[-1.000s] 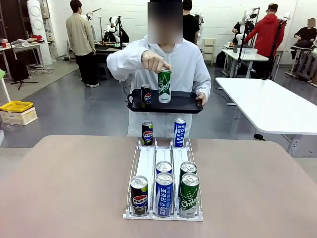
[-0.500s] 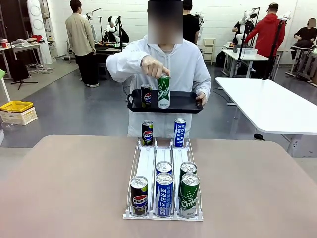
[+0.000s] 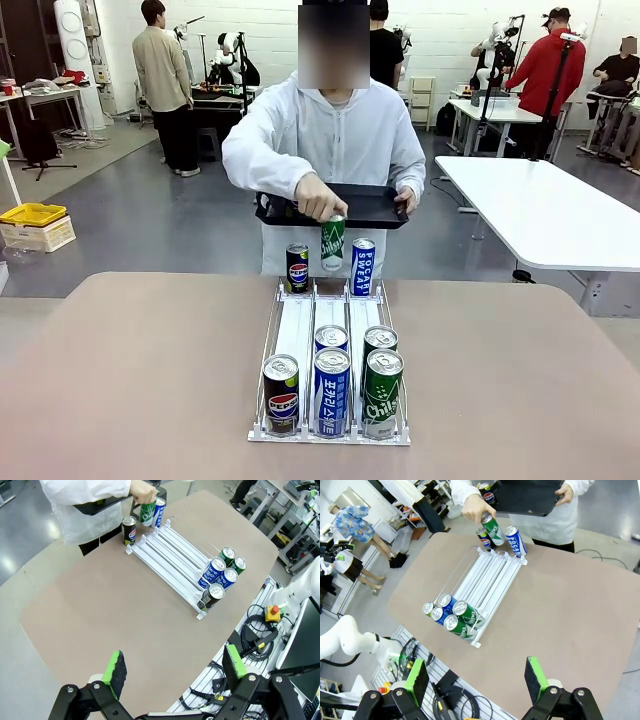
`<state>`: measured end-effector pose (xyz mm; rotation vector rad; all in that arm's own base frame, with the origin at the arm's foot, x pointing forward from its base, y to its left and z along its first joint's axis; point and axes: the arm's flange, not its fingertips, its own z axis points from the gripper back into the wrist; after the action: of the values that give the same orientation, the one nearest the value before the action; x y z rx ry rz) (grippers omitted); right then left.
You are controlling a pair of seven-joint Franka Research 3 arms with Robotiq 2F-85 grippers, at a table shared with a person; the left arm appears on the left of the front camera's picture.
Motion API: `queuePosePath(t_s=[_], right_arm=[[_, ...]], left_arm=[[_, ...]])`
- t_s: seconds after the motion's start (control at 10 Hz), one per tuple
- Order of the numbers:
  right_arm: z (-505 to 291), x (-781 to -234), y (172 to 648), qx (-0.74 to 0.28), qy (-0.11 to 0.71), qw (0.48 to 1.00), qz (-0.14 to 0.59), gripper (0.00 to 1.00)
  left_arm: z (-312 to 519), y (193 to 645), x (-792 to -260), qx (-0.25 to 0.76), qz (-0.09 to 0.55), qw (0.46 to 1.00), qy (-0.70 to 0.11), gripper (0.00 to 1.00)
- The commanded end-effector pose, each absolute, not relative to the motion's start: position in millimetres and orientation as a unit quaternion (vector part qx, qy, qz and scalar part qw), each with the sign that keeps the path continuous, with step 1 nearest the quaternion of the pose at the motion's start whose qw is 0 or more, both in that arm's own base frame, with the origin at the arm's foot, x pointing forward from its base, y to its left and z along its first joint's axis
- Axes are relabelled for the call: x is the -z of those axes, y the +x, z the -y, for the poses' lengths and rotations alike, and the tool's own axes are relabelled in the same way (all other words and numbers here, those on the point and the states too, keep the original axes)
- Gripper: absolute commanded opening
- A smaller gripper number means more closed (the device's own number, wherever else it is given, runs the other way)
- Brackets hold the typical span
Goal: Retrieve and hand over the desired beverage to the person.
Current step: Pick up another can of the same type that the person held from the Automatic Can Dispenser.
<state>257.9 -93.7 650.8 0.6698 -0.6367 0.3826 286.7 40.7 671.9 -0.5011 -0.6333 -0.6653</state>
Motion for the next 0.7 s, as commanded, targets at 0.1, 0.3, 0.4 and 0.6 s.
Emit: queuePosePath(t_s=[0.1,0.3,0.4,0.6], right_arm=[[93.5,-650.5,260.1,-0.191,0.331,0.871,0.309,1.0],[93.5,-650.5,260.1,-0.191,0.331,0.871,0.309,1.0],[93.5,-650.5,260.1,-0.191,0.331,0.871,0.309,1.0],[93.5,-650.5,260.1,-0.191,0.331,0.871,0.309,1.0]], left_arm=[[-40.5,286.8,-672.9,0.32,0.304,0.865,-0.241,1.0],[-40.5,286.8,-672.9,0.32,0.304,0.865,-0.241,1.0],[-40.5,286.8,-672.9,0.32,0.304,0.865,-0.241,1.0],[-40.5,286.8,-672.9,0.32,0.304,0.865,-0.241,1.0]])
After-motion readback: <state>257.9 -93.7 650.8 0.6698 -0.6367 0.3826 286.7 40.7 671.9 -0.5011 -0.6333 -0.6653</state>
